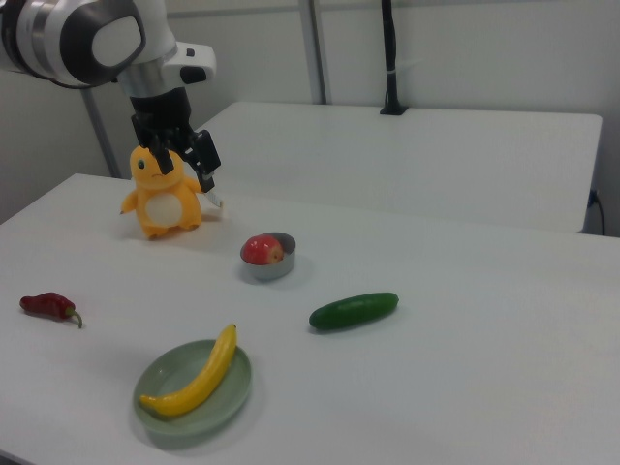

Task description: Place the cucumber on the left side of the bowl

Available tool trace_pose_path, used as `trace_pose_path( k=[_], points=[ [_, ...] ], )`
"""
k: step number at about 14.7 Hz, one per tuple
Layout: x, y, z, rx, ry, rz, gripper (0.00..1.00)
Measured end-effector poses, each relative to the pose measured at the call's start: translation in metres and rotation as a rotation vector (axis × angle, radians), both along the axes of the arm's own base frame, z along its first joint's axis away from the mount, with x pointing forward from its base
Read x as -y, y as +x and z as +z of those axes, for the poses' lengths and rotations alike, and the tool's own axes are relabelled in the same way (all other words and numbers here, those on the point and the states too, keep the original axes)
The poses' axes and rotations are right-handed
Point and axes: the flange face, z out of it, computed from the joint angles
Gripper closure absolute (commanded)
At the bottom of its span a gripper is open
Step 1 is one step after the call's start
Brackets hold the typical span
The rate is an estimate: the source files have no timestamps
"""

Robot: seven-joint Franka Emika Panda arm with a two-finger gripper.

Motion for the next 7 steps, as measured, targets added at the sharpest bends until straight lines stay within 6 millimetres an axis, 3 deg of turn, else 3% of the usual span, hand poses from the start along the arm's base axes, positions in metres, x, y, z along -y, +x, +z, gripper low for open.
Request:
trace_pose_path(
  k=[7],
  points=[
    [0.0072,-0.0036,-0.0079,-0.057,-0.017,-0.006,0.00]
  ],
)
